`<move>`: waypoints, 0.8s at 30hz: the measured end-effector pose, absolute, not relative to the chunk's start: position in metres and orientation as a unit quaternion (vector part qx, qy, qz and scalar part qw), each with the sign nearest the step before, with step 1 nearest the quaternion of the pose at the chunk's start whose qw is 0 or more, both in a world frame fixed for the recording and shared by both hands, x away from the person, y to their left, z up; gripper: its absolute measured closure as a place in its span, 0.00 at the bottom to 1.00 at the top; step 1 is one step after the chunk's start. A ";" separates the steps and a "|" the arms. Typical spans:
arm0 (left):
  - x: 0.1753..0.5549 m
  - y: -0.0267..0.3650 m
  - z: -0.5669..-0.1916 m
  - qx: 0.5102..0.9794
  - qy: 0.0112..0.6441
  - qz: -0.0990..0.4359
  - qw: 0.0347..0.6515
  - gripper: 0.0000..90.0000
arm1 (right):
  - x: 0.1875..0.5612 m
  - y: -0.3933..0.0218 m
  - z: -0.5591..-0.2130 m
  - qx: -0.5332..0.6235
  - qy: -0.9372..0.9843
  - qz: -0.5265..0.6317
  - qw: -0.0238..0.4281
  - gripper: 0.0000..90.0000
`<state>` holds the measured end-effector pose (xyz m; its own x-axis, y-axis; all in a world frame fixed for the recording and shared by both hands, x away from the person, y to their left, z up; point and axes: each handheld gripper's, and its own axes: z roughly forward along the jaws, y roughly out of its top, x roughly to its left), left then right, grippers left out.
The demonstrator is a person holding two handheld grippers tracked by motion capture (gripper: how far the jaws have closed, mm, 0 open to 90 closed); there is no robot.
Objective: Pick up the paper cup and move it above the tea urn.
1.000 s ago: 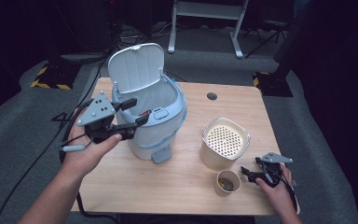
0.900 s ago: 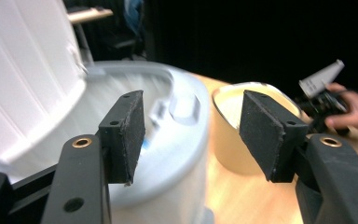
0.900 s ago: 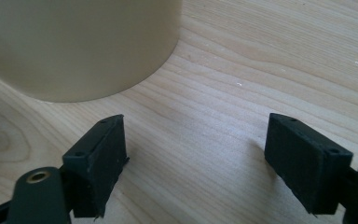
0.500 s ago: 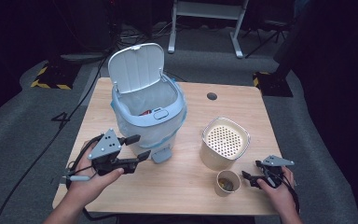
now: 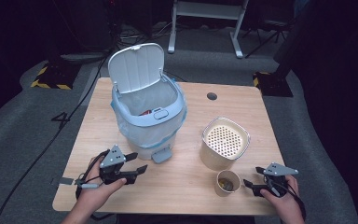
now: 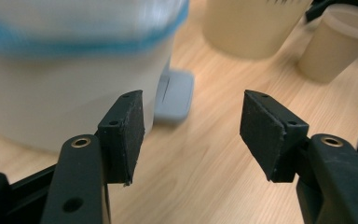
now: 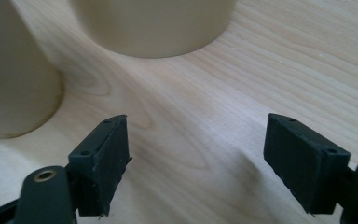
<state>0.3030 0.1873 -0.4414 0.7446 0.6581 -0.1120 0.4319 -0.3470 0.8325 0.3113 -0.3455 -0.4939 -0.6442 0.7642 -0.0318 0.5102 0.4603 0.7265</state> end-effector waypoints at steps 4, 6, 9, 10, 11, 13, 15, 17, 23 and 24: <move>0.307 0.189 -0.455 0.815 0.349 0.111 0.450 0.44 | 0.304 -0.343 -0.492 0.376 0.836 0.358 0.176 0.25; 0.312 0.190 -0.468 0.816 0.360 0.098 0.441 0.43 | 0.298 -0.341 -0.489 0.372 0.837 0.367 0.160 0.24; 0.316 0.191 -0.477 0.822 0.367 0.093 0.426 0.42 | 0.294 -0.339 -0.489 0.360 0.842 0.372 0.149 0.23; 0.316 0.191 -0.479 0.823 0.368 0.094 0.422 0.41 | 0.293 -0.338 -0.489 0.356 0.844 0.372 0.149 0.23; 0.317 0.192 -0.481 0.826 0.369 0.094 0.417 0.41 | 0.293 -0.337 -0.489 0.354 0.845 0.373 0.148 0.23; 0.318 0.192 -0.485 0.829 0.370 0.098 0.407 0.40 | 0.292 -0.335 -0.489 0.348 0.845 0.378 0.147 0.22; 0.318 0.192 -0.487 0.834 0.368 0.102 0.398 0.39 | 0.291 -0.333 -0.488 0.345 0.846 0.380 0.147 0.22; 0.319 0.193 -0.491 0.847 0.356 0.112 0.379 0.38 | 0.290 -0.332 -0.488 0.340 0.847 0.383 0.143 0.21; 0.323 0.197 -0.499 0.867 0.340 0.141 0.336 0.31 | 0.288 -0.323 -0.489 0.316 0.851 0.396 0.136 0.18; 0.324 0.198 -0.501 0.864 0.344 0.142 0.340 0.29 | 0.287 -0.322 -0.488 0.314 0.851 0.399 0.134 0.18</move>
